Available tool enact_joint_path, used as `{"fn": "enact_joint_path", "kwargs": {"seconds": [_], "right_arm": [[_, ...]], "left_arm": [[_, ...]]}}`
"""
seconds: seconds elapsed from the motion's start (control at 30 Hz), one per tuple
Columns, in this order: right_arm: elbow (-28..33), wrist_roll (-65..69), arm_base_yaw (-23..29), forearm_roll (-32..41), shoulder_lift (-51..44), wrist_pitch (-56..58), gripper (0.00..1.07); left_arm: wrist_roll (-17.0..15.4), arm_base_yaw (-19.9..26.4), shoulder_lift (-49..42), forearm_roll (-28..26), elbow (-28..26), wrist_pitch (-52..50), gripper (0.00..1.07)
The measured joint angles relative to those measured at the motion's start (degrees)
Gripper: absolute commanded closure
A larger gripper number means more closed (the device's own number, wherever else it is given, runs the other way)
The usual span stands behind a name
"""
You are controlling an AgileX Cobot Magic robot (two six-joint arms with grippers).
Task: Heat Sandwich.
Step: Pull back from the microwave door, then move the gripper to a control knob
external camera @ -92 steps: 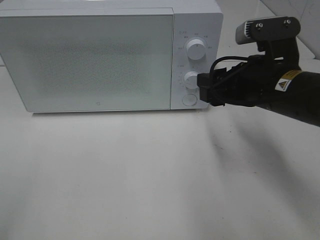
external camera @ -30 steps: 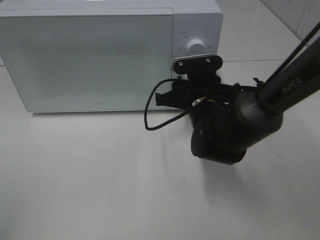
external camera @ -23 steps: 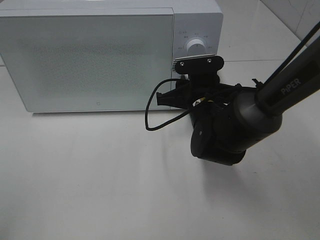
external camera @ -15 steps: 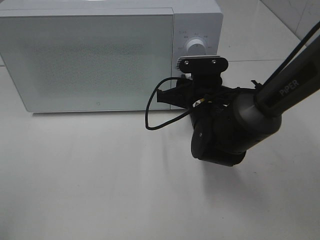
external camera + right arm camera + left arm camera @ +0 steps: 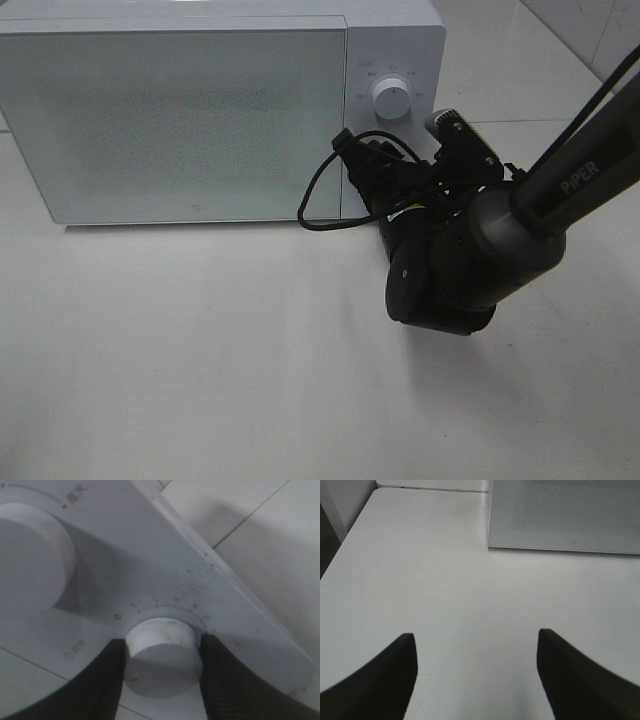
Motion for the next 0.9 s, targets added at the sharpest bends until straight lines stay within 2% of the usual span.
{"fn": "enact_joint_path", "kwargs": {"seconds": [0.5,0.9], "right_arm": [[0.0,34.8,0.0,-2.2,0.0,0.6,1.07],[0.0,37.4,0.0,-2.5,0.0,0.7,1.07]], "left_arm": [[0.0,0.0,0.0,0.0,0.0,0.0,0.41],[0.0,0.0,0.0,0.0,0.0,0.0,0.41]]}}
